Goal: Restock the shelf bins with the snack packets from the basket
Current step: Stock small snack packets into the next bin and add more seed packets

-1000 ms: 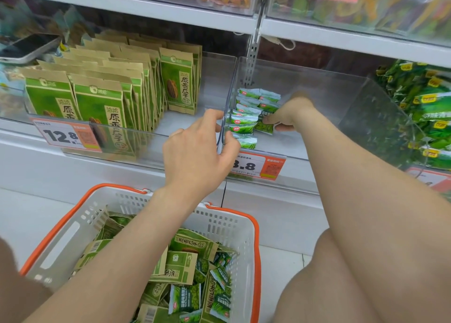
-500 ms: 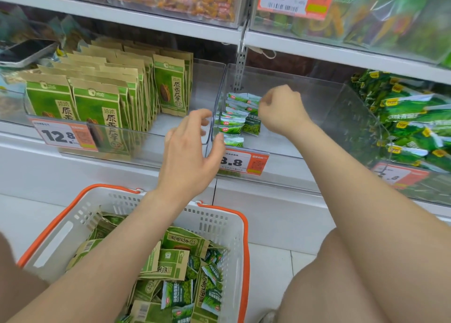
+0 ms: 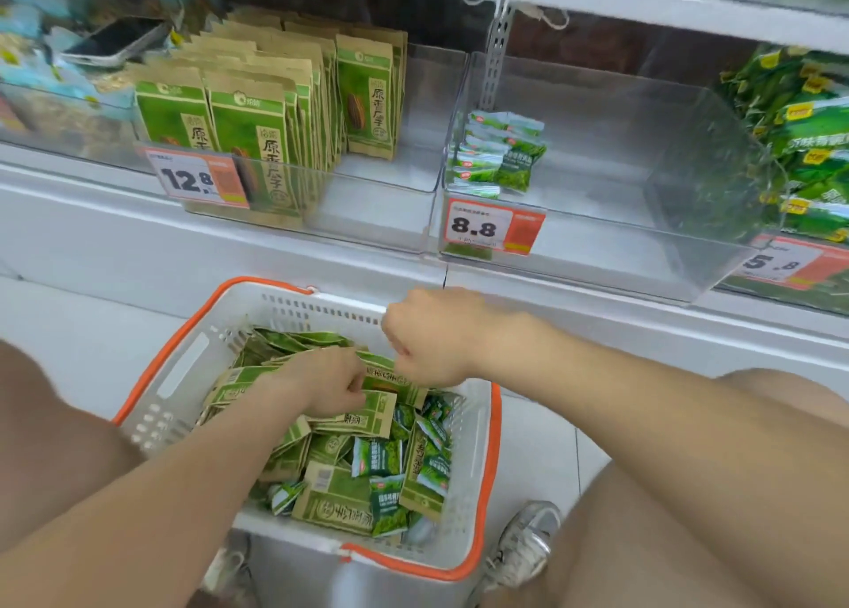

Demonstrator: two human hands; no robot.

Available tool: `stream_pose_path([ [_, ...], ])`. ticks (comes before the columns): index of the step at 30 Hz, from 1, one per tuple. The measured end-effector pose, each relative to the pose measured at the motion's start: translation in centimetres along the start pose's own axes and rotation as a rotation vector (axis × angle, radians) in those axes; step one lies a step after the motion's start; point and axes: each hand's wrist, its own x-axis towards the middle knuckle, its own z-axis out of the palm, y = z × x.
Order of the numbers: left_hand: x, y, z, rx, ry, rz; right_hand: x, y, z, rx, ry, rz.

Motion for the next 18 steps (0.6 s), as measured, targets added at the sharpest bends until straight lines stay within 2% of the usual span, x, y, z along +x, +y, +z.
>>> stream_pose_path([
  [2,-0.6,-0.8,2.0,0.056,-0.217,-0.075,0.5,-1.2,1.4,-0.062,-0.177,-0.11],
  [4,-1.5,-1.1,3.5,0.11,-0.338,-0.103,1.0,-2.3,2.6,-0.097,-0.284,-0.17],
  [10,-2.4,-2.0,7.4,0.222,-0.501,-0.101,2.0,-4.2,3.5,-0.172,-0.3,-0.229],
  [18,-2.3,-2.5,9.3,0.165,-0.457,-0.069,3.2,-4.6,3.8,-0.211,-0.325,-0.247],
])
